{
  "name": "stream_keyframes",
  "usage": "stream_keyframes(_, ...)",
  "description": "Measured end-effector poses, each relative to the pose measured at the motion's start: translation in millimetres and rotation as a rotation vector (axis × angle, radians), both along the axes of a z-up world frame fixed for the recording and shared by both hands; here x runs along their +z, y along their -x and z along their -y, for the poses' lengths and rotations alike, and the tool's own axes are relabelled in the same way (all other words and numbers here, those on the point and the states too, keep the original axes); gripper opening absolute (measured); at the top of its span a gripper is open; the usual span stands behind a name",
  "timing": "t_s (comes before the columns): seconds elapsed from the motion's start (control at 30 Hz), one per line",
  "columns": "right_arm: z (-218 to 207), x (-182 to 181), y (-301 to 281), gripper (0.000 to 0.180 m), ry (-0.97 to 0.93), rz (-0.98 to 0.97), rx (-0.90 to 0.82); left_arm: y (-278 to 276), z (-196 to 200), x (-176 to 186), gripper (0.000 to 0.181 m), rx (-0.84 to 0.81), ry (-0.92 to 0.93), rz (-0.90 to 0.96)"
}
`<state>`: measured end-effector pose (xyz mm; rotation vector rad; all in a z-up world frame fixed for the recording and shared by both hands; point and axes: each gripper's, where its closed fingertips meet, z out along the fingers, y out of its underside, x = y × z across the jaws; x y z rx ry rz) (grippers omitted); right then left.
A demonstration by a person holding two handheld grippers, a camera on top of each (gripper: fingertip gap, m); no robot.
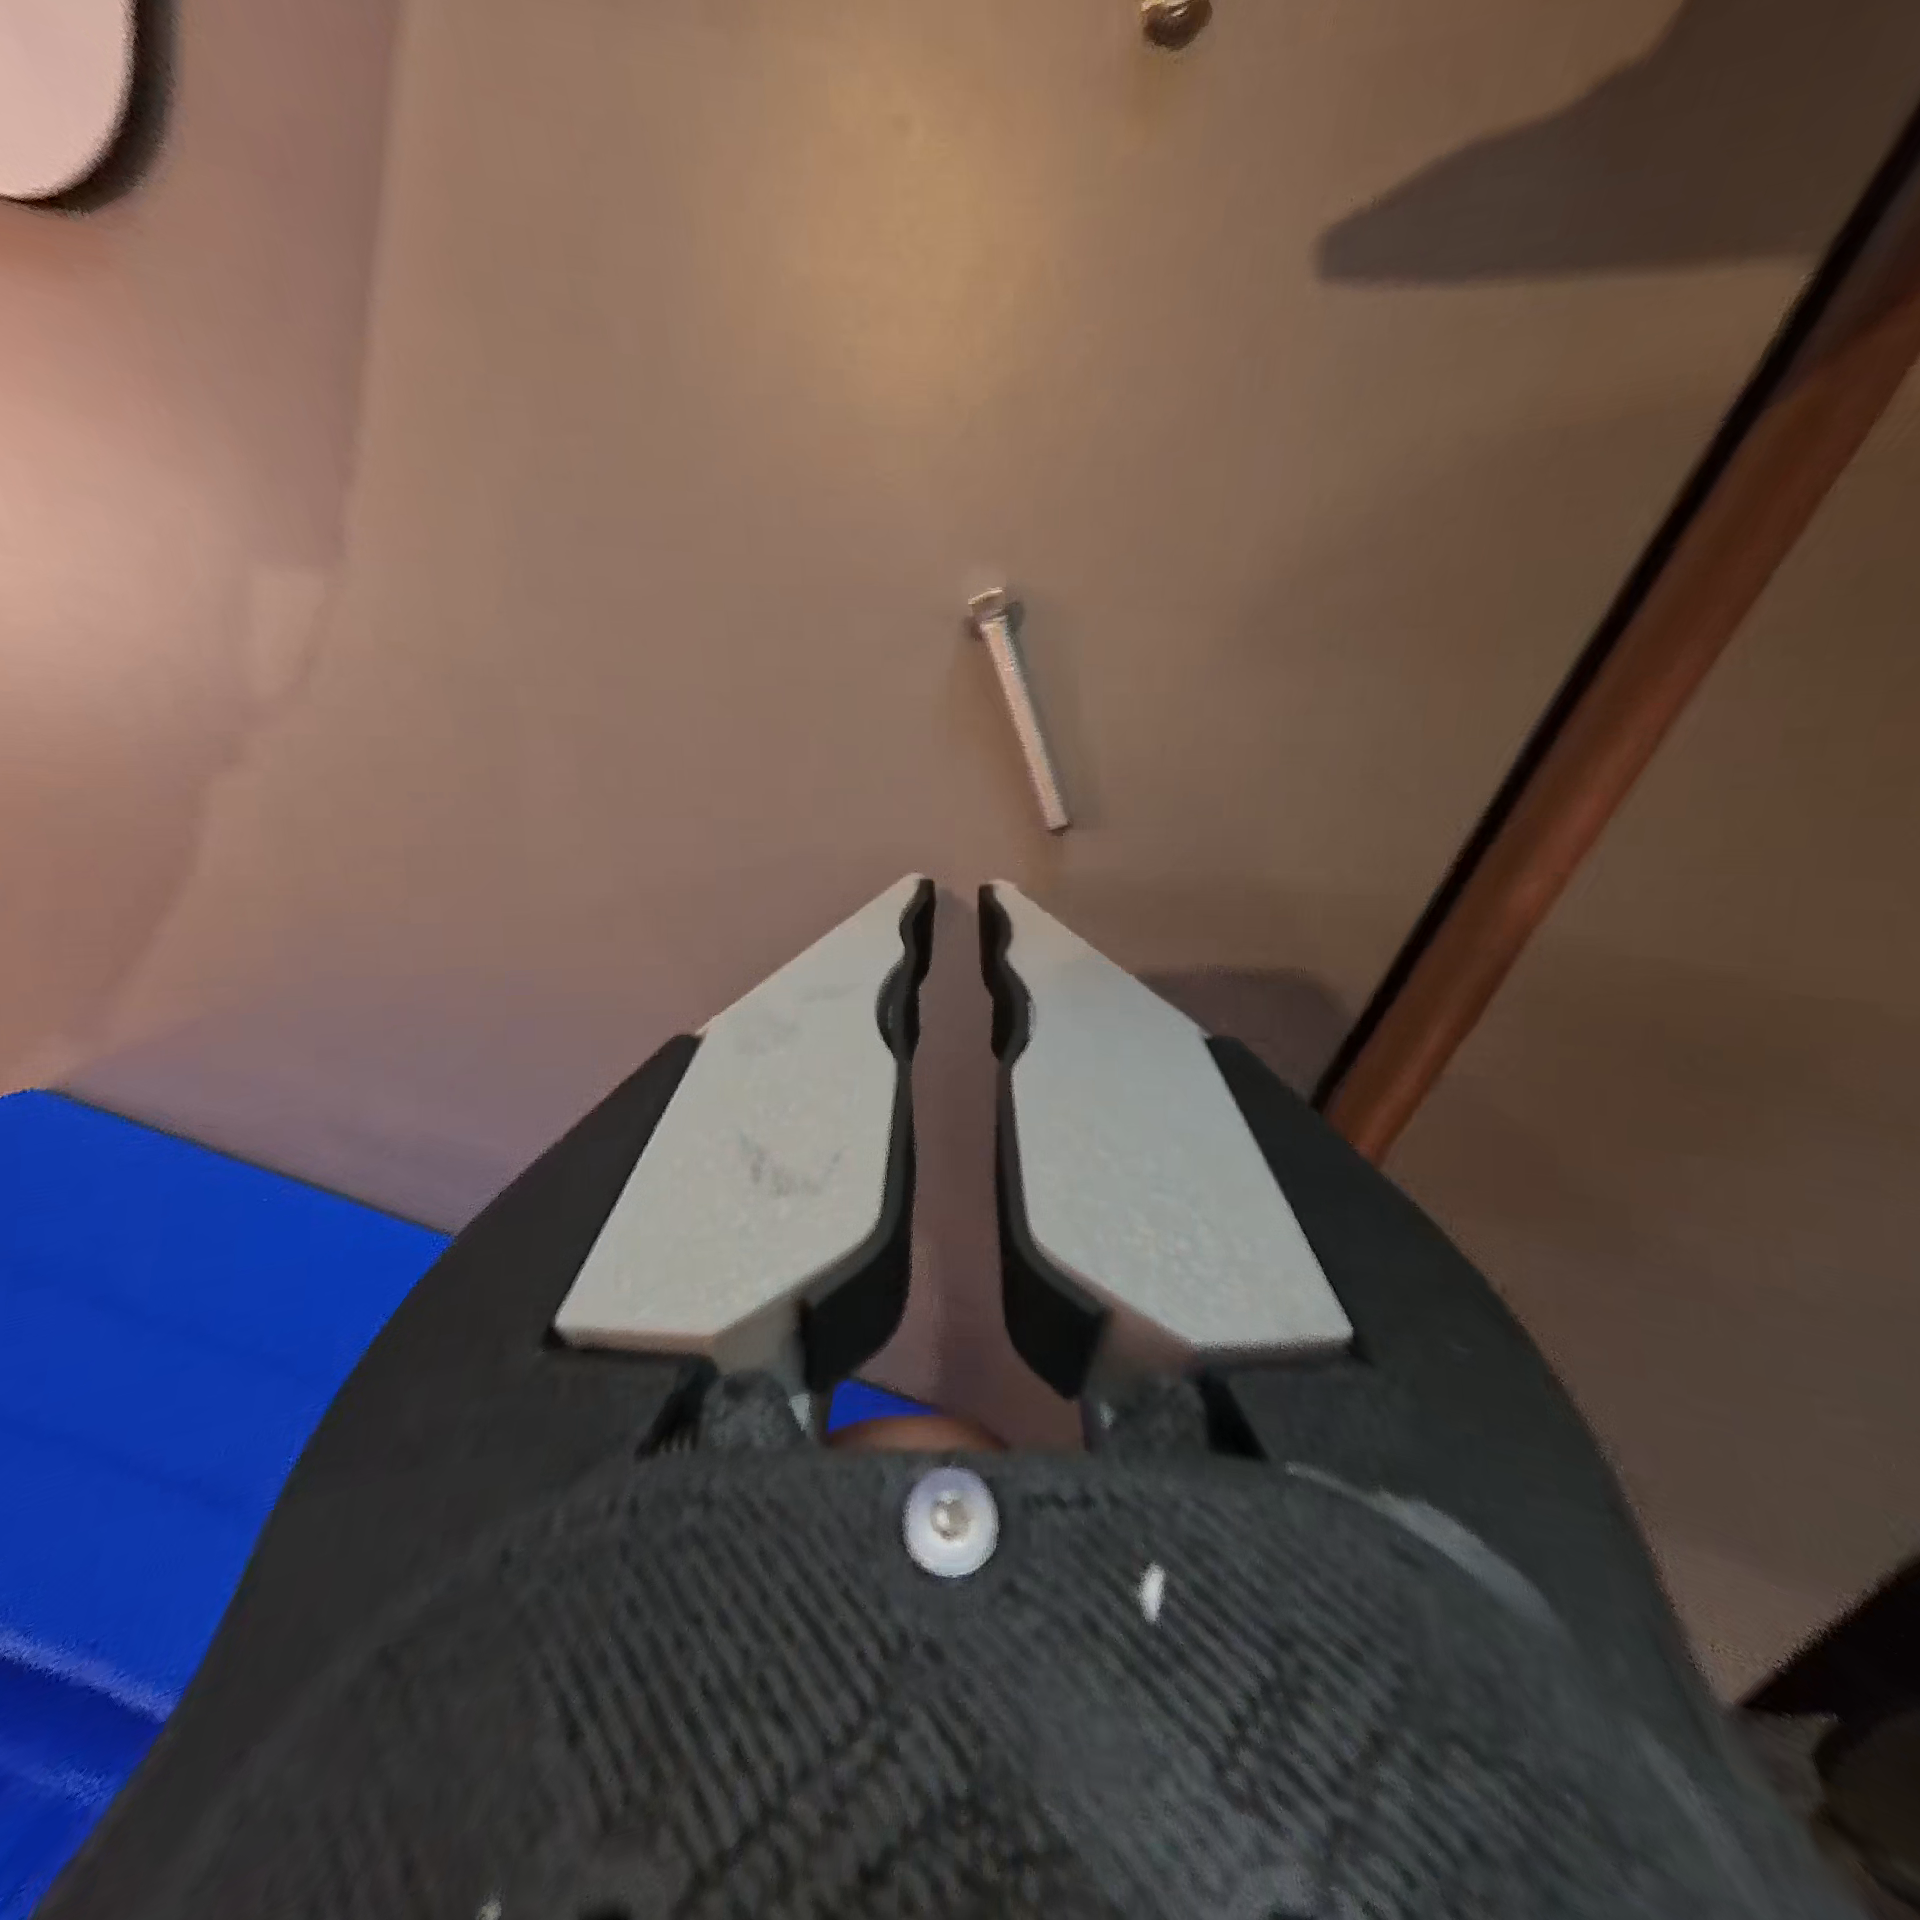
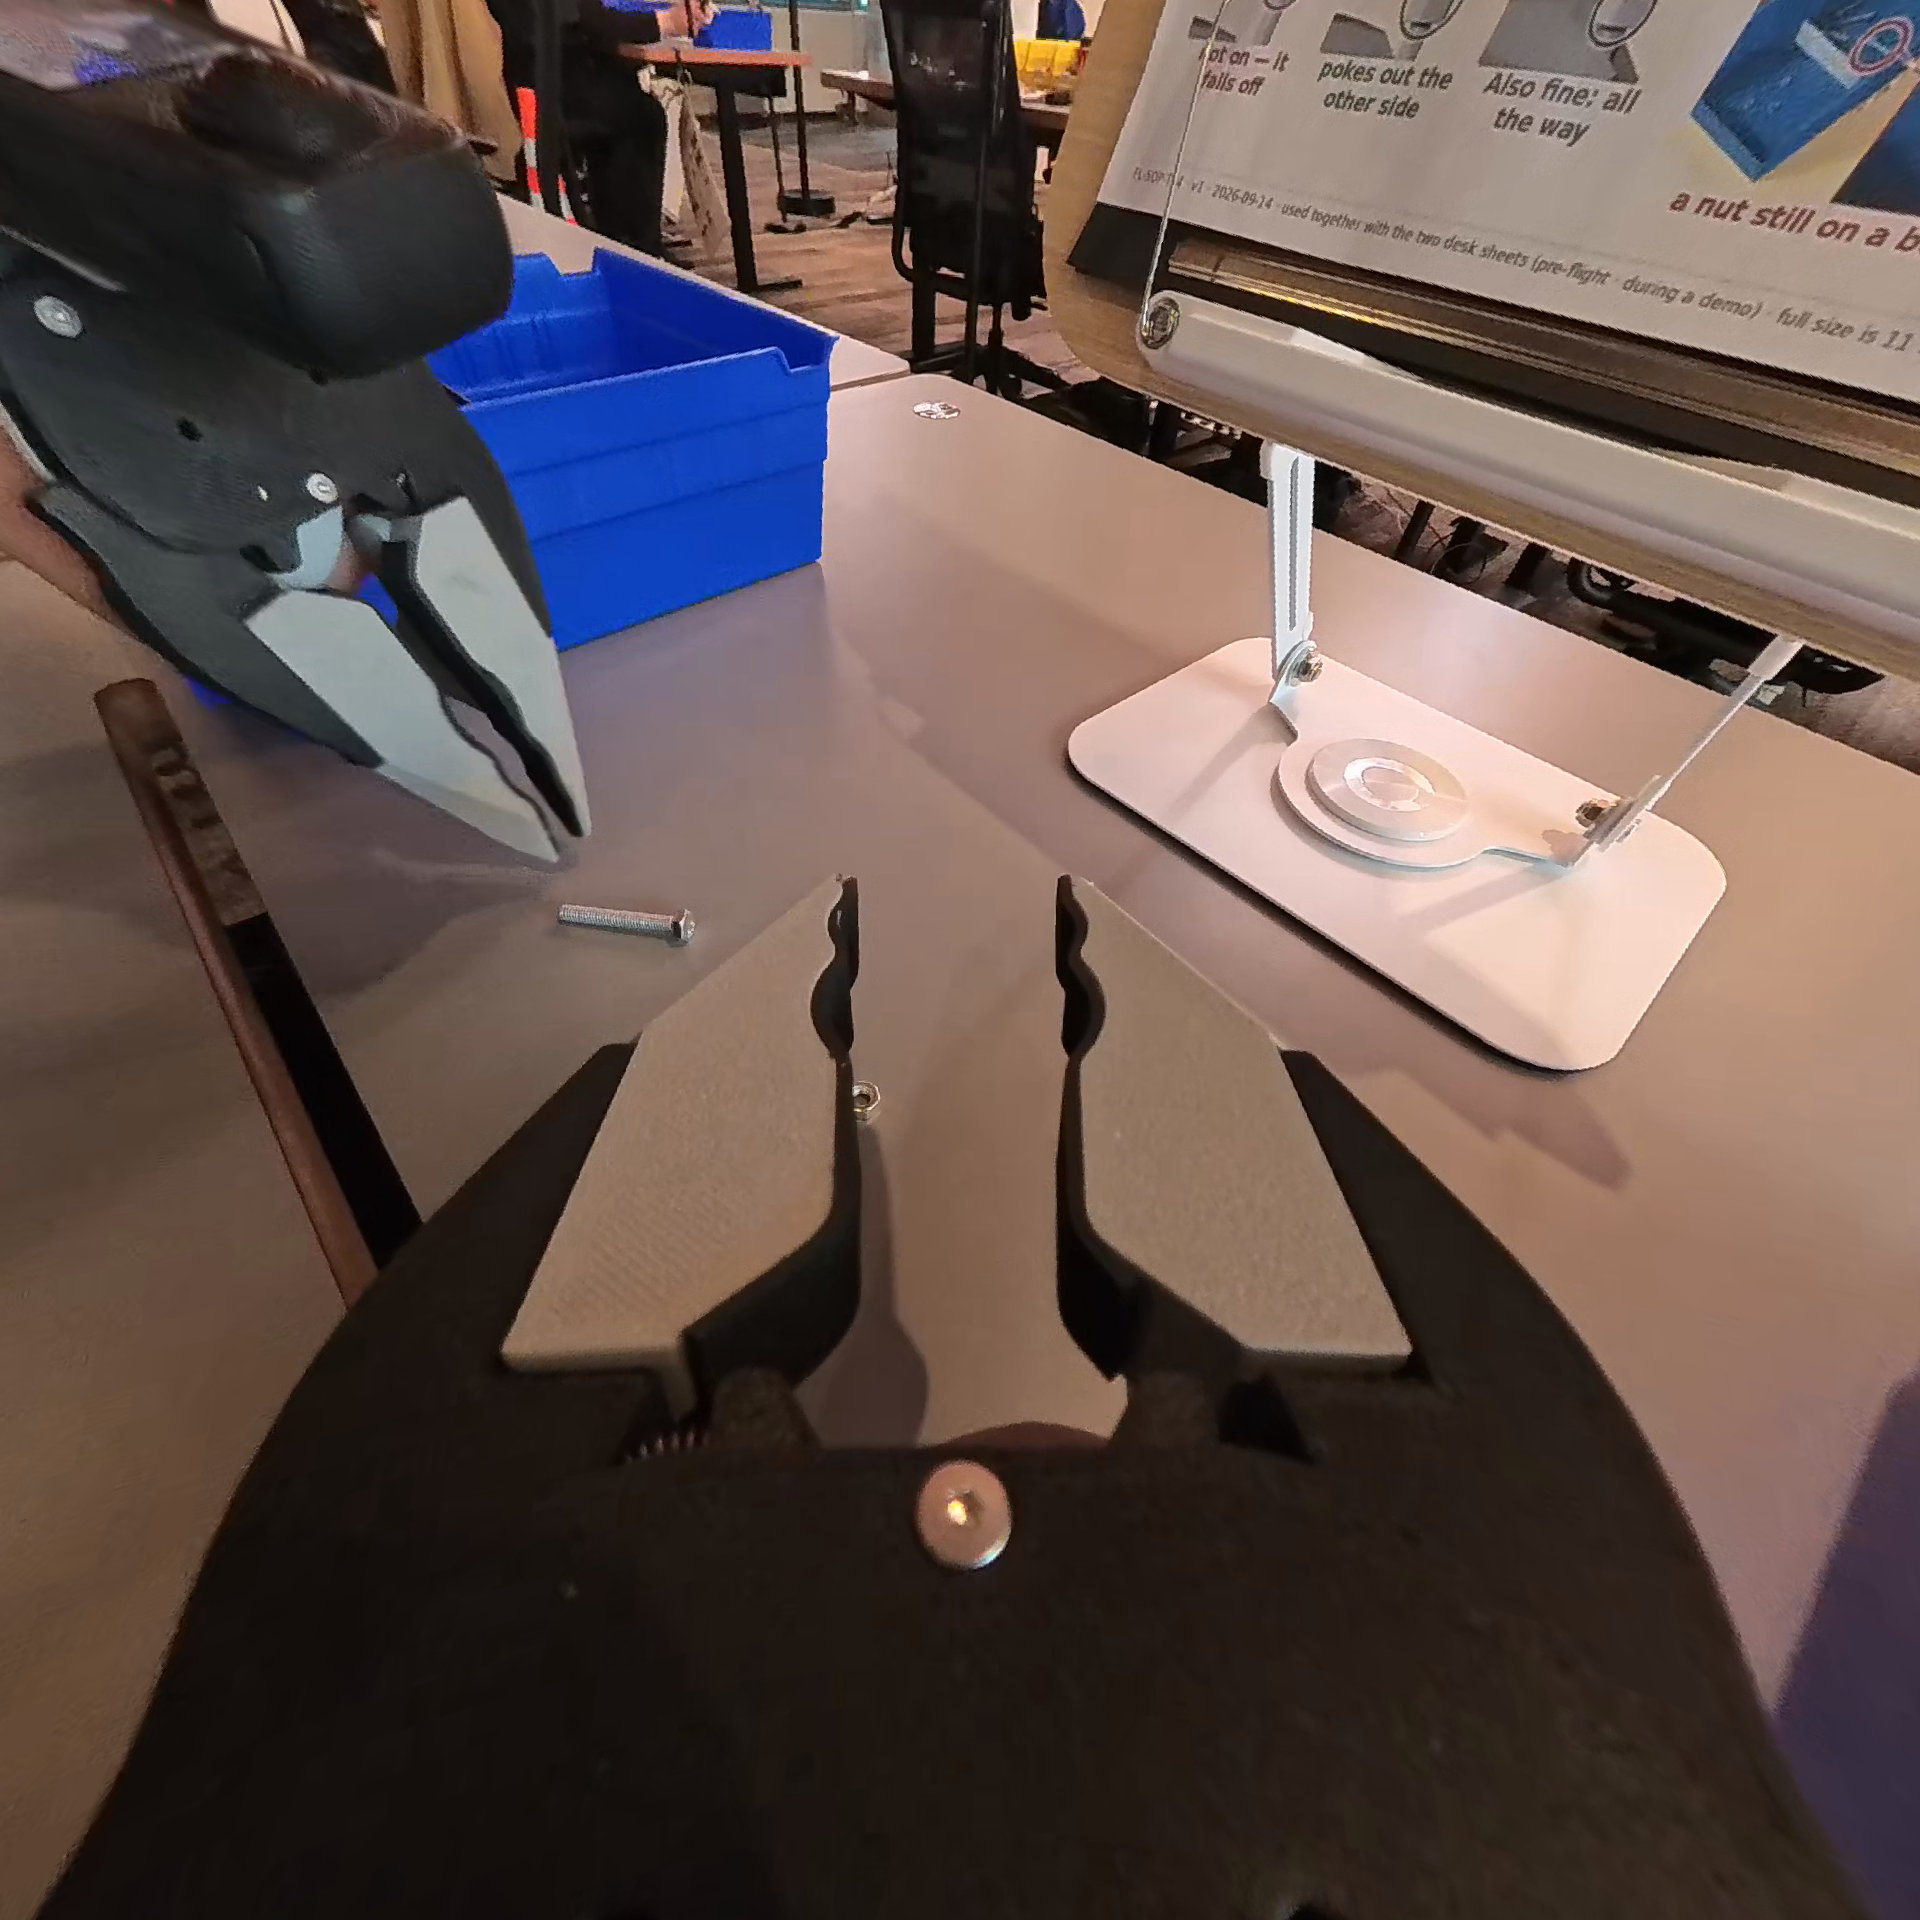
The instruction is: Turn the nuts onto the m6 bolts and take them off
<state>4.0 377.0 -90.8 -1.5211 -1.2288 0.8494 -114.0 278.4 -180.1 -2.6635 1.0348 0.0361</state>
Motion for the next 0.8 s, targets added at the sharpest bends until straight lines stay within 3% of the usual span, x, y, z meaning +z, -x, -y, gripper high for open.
stream_keyframes(0.13,-1,2,-1,0.035,0.001,-0.009,-0.005,5,-5,-7,0.000,-0.042,-0.010,-0.125)
stream_keyframes(0.3,-2,5,-3,0.035,0.004,-0.021,-0.008,-13,-3,-13,0.000,-0.071,0.021,-0.085)
stream_keyframes(0.43,-2,7,-3,0.035,0.004,-0.028,-0.007,-42,8,-11,0.000,-0.091,0.087,0.073)
stream_keyframes(0.8,-4,11,-6,0.035,0.007,-0.044,-0.014,-57,-26,-6,0.002,-0.178,-0.110,0.058)
